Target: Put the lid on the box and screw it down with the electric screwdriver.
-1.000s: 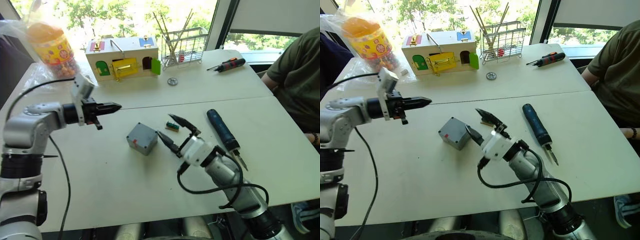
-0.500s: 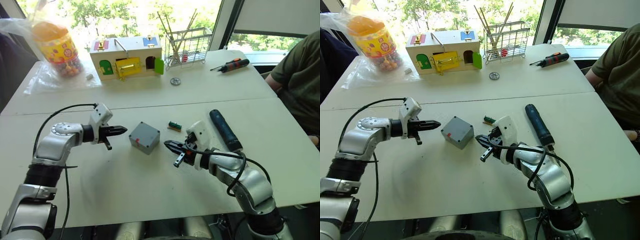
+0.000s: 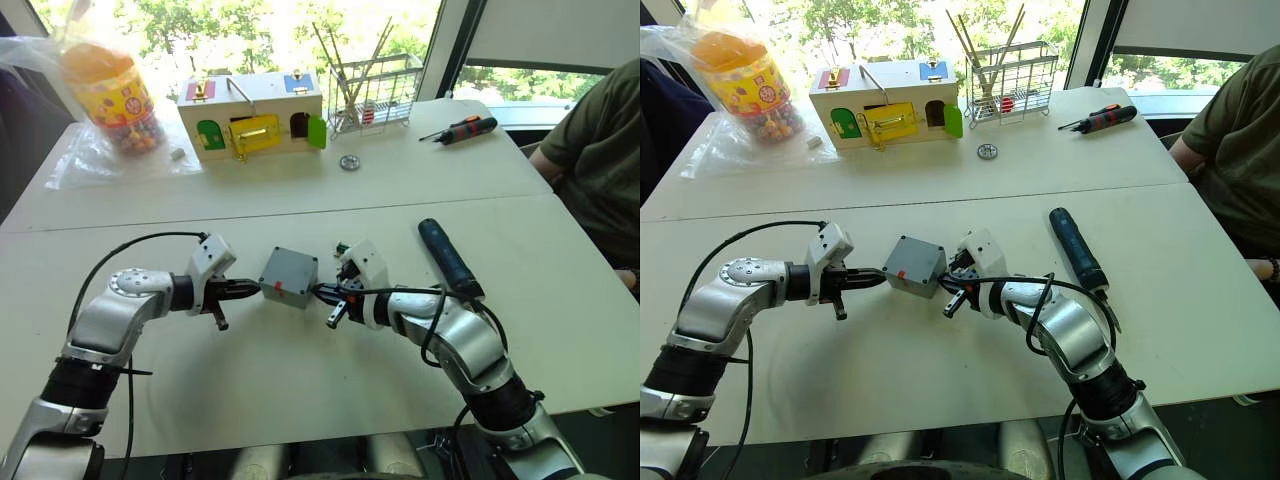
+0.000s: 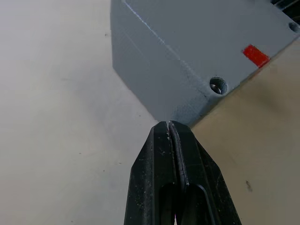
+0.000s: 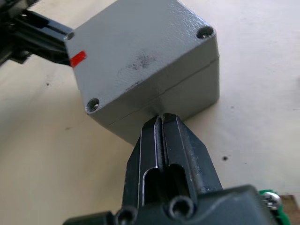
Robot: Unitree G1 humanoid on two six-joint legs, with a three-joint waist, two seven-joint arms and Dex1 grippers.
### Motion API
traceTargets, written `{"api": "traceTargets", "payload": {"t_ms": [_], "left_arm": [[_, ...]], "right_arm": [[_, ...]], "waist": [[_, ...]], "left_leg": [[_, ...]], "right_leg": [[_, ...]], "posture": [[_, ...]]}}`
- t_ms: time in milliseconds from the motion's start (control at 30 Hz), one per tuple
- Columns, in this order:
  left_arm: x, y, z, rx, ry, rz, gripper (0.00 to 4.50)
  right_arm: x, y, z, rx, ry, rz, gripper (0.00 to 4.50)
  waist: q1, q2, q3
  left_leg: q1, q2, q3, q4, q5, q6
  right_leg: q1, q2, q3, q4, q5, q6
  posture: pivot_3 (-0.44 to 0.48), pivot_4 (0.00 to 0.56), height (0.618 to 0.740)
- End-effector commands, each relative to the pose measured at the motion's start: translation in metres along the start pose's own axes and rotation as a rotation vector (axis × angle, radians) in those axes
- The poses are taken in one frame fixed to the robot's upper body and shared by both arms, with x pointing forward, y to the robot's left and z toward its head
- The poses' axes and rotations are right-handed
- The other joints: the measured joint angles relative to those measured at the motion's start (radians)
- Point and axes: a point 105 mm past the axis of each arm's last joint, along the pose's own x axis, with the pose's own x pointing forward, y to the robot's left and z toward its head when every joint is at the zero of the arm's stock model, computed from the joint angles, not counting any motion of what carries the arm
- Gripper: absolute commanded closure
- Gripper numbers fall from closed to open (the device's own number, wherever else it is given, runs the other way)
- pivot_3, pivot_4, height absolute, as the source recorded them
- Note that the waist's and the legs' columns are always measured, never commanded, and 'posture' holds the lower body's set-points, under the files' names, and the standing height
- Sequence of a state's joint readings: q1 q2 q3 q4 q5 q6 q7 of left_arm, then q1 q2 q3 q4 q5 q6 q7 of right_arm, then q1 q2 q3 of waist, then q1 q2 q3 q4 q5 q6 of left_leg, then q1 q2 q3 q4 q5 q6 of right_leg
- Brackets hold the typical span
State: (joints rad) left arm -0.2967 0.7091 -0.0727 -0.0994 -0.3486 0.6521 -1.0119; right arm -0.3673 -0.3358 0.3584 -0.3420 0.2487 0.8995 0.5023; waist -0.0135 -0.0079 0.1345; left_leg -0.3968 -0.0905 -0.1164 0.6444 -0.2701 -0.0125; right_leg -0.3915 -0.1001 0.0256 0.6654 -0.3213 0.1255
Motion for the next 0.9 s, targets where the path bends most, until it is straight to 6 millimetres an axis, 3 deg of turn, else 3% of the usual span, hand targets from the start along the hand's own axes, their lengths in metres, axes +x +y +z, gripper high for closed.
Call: {"api": "traceTargets", "payload": {"t_ms": [33,900], "left_arm": [[-0.002,-0.008,0.015,0.020,-0.054,-0.014,4.50],[0.001,-0.002,0.019,0.037,-0.042,-0.006,4.50]], "right_arm": [[0.001,0.003,0.015,-0.037,-0.064,0.021,4.48],[0.003,-0.011,0.025,0.014,-0.132,-0.032,4.48]], "waist": [[0.000,0.000,0.000],[-0.001,0.001,0.000]], "left_leg": [[0.000,0.000,0.000,0.000,0.000,0.000],[0.000,0.000,0.000,0.000,0.000,0.000]], "right_leg": [[0.000,0.000,0.000,0.000,0.000,0.000],[0.000,0.000,0.000,0.000,0.000,0.000]], "posture": [[0.000,0.150,0.740],[0.000,0.150,0.740]]}}
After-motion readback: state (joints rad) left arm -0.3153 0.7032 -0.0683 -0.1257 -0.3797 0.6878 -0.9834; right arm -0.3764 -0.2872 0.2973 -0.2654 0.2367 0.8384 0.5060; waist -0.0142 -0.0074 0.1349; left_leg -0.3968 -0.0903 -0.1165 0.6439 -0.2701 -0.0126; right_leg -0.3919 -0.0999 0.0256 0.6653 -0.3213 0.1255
